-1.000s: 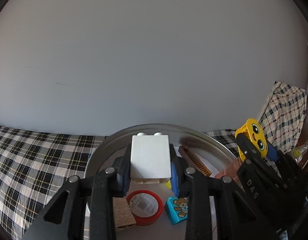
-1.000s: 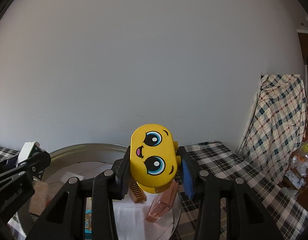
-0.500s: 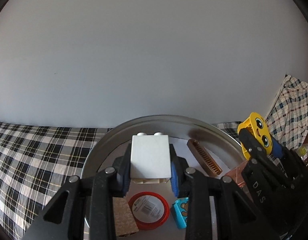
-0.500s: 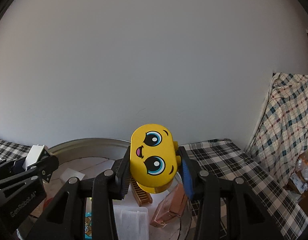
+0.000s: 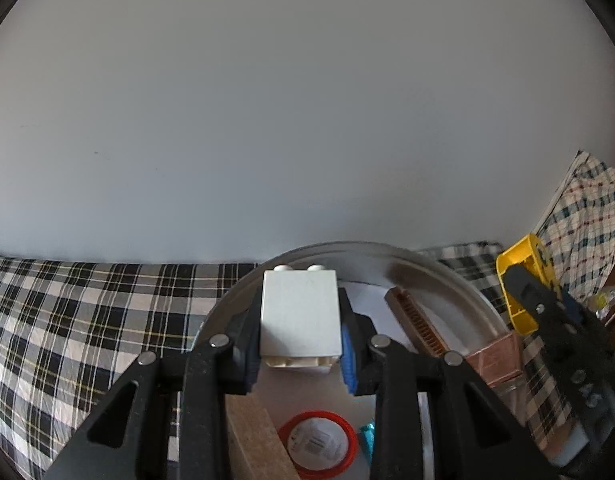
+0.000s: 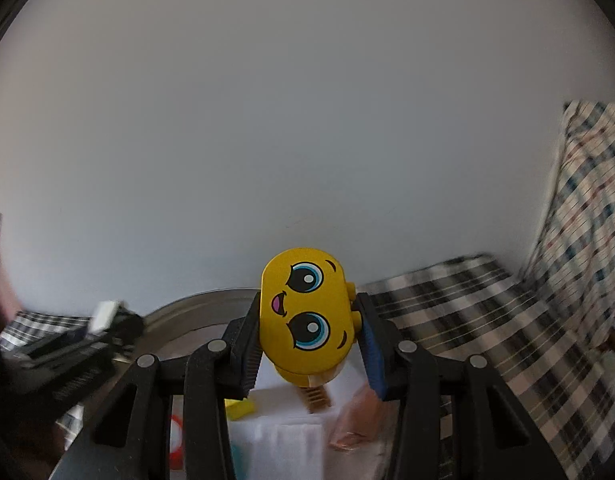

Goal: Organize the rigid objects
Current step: 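Lower both tools into the tin and open them to release the blocks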

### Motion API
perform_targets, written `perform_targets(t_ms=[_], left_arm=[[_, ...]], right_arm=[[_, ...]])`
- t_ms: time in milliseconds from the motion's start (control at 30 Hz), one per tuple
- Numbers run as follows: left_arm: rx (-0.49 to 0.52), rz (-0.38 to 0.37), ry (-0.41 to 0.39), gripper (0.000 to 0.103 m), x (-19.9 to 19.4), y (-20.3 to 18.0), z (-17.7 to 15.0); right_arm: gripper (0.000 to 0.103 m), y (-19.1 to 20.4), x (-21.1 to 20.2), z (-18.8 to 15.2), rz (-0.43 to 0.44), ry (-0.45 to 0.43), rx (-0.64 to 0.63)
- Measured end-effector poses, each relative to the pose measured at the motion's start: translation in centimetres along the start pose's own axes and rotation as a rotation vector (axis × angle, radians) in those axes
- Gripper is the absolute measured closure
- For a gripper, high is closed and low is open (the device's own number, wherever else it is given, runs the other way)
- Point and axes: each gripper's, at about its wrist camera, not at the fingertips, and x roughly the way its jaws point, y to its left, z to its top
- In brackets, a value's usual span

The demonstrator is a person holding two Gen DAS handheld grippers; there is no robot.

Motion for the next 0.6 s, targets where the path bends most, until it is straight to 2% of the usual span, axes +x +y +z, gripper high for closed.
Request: perform_targets(t_ms=[133,200,267,400,500,600], left_arm=[[0.084,0.094,0.028,0.073,1.8,-1.0,1.0],[0.059,0.054,0.110,0.073,3.3,-0.7,1.8],[-0.010,0.002,0.203,0.073,4.7,0.3,2.5],[0.015,0.049,0.242,0.073,5.8,0.4,3.2],[0.036,0.057,0.284,0.073,6.7,-0.2,2.9],[0.052,0.069,0.315,0.074,7.5,-1.0,2.3]], right_arm=[[0.058,1.1,2.3,1.4,0.040,0.130,-0.032],[0.058,1.4,4.1,2.0,0.033,0.201,-0.022],[0.058,1.5,5.8,2.4,0.037,0.259,-0.002],[0.058,2.0,8.7,2.5,0.018,0.357,0.014],[0.058,2.2,10.5,1.9,0.016,0.428,0.036],[0.057,2.5,11.5,1.1,0.024,0.467,0.048]])
